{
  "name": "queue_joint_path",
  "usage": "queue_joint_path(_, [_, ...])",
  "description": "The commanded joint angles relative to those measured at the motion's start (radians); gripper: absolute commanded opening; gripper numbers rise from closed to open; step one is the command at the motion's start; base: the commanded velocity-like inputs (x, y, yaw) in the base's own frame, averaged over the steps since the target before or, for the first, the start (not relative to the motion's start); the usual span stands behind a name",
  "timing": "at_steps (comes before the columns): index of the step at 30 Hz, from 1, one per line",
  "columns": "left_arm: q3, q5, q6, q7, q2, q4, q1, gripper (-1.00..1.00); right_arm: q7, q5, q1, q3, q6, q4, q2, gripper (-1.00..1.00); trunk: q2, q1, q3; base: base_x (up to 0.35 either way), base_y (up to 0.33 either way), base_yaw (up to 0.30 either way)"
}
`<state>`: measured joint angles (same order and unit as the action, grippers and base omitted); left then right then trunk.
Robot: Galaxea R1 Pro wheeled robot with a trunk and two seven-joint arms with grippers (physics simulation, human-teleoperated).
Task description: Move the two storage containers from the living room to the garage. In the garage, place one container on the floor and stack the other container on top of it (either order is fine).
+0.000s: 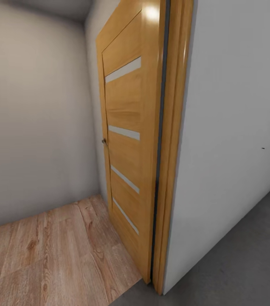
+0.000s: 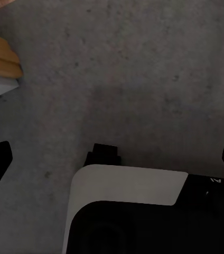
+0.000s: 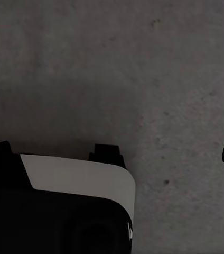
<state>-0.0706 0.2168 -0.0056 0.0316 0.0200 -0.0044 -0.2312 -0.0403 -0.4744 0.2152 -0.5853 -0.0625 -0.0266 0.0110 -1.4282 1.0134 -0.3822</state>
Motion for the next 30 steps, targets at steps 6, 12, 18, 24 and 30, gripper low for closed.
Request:
queue_joint_path(6, [-0.008, 0.009, -0.001, 0.002, 0.0, 0.0, 0.0, 1.0, -0.001, -0.009, 0.001, -0.008, -0.004, -0.003, 0.002, 1.0, -0.001, 0.0, -0.001, 0.0, 0.0, 0.0])
queue_joint_path(12, [-0.008, 0.009, -0.001, 0.002, 0.0, 0.0, 0.0, 1.0, -0.001, -0.009, 0.001, -0.008, -0.004, -0.003, 0.003, 1.0, -0.001, 0.0, -0.001, 0.0, 0.0, 0.0])
queue_joint_path(18, [-0.008, 0.009, -0.001, 0.002, 0.0, 0.0, 0.0, 1.0, -0.001, -0.01, 0.001, -0.008, -0.004, -0.003, 0.003, 1.0, -0.001, 0.0, -0.001, 0.0, 0.0, 0.0])
queue_joint_path(24, [-0.008, 0.009, -0.001, 0.002, 0.0, 0.0, 0.0, 1.0, -0.001, -0.01, 0.001, -0.008, -0.004, -0.003, 0.001, 1.0, -0.001, 0.0, -0.001, 0.0, 0.0, 0.0])
queue_joint_path(30, [-0.008, 0.01, -0.001, 0.002, 0.0, 0.0, 0.0, 1.0, -0.001, -0.01, 0.001, -0.008, -0.005, -0.003, 0.001, 1.0, -0.001, 0.0, -0.001, 0.0, 0.0, 0.0])
